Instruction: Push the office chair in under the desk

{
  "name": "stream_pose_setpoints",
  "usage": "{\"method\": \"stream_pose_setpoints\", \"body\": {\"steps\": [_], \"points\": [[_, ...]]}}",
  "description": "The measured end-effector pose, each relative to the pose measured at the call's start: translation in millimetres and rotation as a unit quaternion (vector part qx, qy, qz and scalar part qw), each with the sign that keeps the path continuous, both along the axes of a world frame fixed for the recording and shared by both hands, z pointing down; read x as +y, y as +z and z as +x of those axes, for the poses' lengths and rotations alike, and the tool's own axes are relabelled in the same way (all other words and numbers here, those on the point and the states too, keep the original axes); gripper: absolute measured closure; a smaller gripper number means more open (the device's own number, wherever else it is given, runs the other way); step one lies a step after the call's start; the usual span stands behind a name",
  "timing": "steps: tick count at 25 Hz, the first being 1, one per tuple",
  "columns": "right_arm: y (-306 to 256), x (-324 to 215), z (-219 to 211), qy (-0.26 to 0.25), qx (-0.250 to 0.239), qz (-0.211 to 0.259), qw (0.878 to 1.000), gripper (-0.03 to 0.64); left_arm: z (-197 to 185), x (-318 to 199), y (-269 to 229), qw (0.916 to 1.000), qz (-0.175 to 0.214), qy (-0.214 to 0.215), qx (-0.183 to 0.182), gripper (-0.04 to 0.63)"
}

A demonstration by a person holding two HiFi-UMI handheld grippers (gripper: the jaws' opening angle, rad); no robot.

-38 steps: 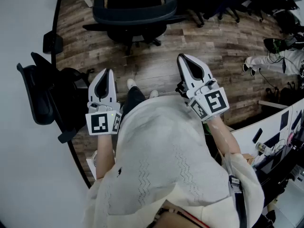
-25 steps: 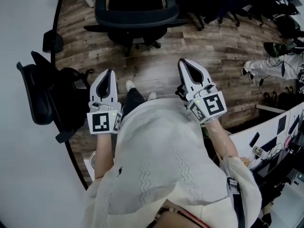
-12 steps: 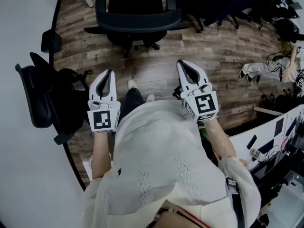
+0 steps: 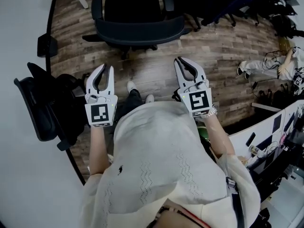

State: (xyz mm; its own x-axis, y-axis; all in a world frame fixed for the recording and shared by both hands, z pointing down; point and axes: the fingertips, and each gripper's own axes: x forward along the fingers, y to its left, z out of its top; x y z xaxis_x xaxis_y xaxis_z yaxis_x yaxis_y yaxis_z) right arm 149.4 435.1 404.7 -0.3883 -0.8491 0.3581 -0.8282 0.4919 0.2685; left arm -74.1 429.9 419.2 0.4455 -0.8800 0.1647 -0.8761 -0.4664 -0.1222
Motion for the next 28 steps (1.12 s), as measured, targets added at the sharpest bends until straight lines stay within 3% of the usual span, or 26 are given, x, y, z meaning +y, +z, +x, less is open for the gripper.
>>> {"method": "stream_pose_setpoints", "body": {"steps": [2,7,16,28], "points": [[5,-9,0,-0.002,0.022,-0.002,1.000,0.571,0,-11,5,0.9997,-0.001,0.013,-0.023,0.499],[23,-31,4,-0.010,0.067,-0.015,0.998,0.533,-1,-30,23,0.9949,0.004,0.041,-0.092,0.485],[58,-61,-1,-0.041,0.149,-0.025,0.988,0.468,-9,-54,50,0.9888,-0.005,0.060,-0.136,0.454],[93,-109,13,-0.036,0.300,0.013,0.953,0.423,-33,-105,82,0.9645,0.004,0.091,-0.248,0.431]]}}
